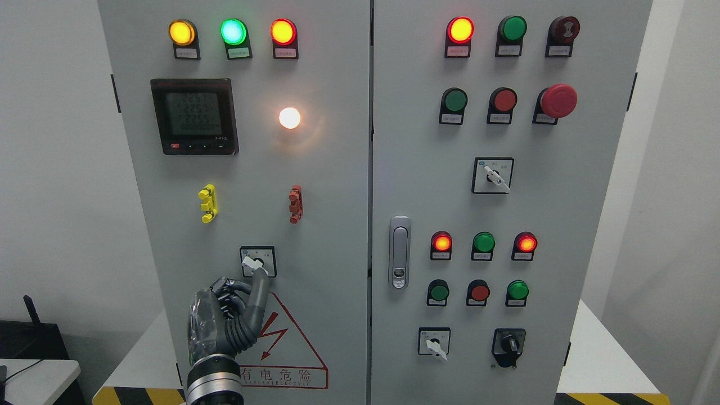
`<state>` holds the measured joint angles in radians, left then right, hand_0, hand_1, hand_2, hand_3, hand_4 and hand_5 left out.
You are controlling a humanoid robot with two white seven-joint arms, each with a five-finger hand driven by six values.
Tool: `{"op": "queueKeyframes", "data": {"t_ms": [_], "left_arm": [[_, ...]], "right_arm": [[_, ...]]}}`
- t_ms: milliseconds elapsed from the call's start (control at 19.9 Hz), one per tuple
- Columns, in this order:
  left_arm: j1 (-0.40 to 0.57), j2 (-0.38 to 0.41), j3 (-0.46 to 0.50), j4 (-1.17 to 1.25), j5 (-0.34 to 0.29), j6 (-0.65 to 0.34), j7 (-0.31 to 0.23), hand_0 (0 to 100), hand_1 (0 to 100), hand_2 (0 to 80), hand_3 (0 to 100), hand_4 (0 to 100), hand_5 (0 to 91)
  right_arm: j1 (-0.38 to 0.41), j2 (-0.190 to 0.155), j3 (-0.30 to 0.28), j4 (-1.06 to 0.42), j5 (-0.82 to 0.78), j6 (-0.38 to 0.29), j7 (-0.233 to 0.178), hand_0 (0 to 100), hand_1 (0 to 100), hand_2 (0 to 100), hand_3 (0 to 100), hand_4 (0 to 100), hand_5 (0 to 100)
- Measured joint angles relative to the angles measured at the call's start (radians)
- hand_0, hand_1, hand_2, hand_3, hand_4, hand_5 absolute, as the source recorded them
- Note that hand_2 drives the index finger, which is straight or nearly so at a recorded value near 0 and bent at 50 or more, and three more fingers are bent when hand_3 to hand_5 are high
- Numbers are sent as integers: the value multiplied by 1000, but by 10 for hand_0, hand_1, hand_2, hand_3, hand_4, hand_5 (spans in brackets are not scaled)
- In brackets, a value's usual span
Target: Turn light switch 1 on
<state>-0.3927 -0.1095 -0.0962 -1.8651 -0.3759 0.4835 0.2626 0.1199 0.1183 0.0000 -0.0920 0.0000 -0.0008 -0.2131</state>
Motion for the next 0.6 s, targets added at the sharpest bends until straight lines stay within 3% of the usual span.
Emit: {"op": "queueKeyframes", "data": {"t_ms": [100,150,301,501,602], "left_arm": [[47,2,26,-10,-13,-92,-66,247,359,640,1000,1000,812],[75,3,44,-14,-18,-154,-103,195,339,620,1000,972,736],[178,10,112,-24,-28,-319,-197,84,273,530,878,904,625],[316,16,228,-28,-1,-465,-241,42,241,452,732,797,550],[381,18,289,-17,32,-544,-248,42,231,441,592,688,441]], "right_arm": [[0,0,0,0,0,0,0,120,389,0,0,0,0],[0,0,0,0,0,0,0,120,389,0,0,0,0],[0,0,0,0,0,0,0,120,389,0,0,0,0],[0,0,0,0,0,0,0,120,389,0,0,0,0],[0,0,0,0,0,0,0,120,389,0,0,0,0]]}}
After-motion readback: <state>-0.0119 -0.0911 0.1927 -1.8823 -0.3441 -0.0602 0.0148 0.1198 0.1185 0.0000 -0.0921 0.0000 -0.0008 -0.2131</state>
